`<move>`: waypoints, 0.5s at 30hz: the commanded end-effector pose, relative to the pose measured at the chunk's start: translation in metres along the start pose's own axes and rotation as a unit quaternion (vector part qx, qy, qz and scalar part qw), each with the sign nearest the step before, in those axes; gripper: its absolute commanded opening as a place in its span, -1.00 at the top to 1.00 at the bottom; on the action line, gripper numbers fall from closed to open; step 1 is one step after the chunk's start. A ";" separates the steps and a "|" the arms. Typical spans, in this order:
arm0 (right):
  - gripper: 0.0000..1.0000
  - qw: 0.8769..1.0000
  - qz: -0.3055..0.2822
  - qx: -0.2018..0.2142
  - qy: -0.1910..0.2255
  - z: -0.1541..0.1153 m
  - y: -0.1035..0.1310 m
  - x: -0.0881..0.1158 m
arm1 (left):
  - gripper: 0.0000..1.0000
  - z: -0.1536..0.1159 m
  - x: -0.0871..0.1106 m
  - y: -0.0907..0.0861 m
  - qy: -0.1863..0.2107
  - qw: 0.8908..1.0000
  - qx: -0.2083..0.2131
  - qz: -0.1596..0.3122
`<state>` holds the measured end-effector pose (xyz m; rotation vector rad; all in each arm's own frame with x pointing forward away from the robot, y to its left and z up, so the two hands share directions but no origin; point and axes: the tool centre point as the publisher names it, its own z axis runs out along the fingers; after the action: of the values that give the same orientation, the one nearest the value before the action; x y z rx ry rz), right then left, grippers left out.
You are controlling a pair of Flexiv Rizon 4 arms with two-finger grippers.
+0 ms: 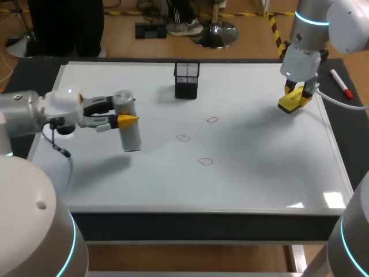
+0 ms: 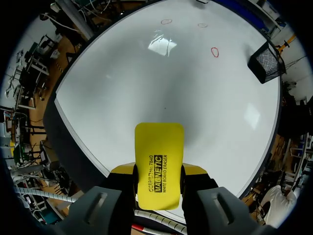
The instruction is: Pick up the inspection probe, press it on each red-marked spot on the whiteboard one by one, put down the probe, pick up the eraser, and wipe off all the red marks.
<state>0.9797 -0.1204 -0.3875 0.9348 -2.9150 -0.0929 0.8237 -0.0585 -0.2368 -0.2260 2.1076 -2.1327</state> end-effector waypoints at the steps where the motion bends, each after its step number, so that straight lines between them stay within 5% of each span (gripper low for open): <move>1: 1.00 1.000 -0.001 0.002 0.001 -0.001 0.000 0.000 | 1.00 -0.030 0.015 -0.009 -0.091 0.996 0.000 0.000; 15: 1.00 1.000 -0.001 0.002 0.001 -0.001 0.000 0.000 | 1.00 -0.078 0.024 -0.007 -0.148 0.989 -0.001 -0.001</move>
<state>0.9797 -0.1204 -0.3874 0.9348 -2.9151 -0.0928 0.7940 0.0066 -0.2373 -0.4055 2.0008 -2.0332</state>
